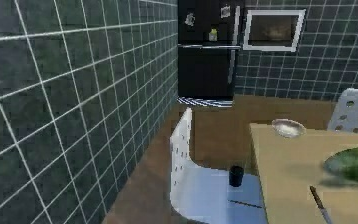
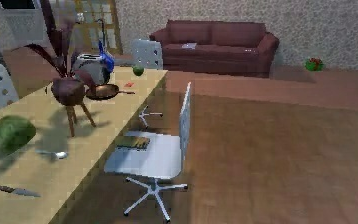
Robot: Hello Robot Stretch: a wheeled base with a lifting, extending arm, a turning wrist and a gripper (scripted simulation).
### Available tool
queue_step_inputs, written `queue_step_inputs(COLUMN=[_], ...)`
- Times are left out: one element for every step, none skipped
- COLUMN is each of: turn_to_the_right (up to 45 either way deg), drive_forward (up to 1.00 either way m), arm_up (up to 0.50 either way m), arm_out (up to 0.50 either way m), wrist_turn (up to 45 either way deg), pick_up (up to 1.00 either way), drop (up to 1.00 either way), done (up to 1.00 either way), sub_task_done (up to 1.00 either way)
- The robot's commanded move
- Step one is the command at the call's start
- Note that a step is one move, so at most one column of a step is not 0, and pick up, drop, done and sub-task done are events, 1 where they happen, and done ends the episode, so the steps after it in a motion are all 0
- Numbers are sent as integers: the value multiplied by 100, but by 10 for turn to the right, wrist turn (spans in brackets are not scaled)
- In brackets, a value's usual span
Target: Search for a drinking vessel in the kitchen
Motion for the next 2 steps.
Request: queue_step_inputs(turn_to_the_right=[180,0], drive_forward=[0,0], arm_up=[0,0], arm_out=[0,0], wrist_turn=[0,0], pick_up=[0,0], drop=[0,0], done=[0,100], sub_task_done=[0,0])
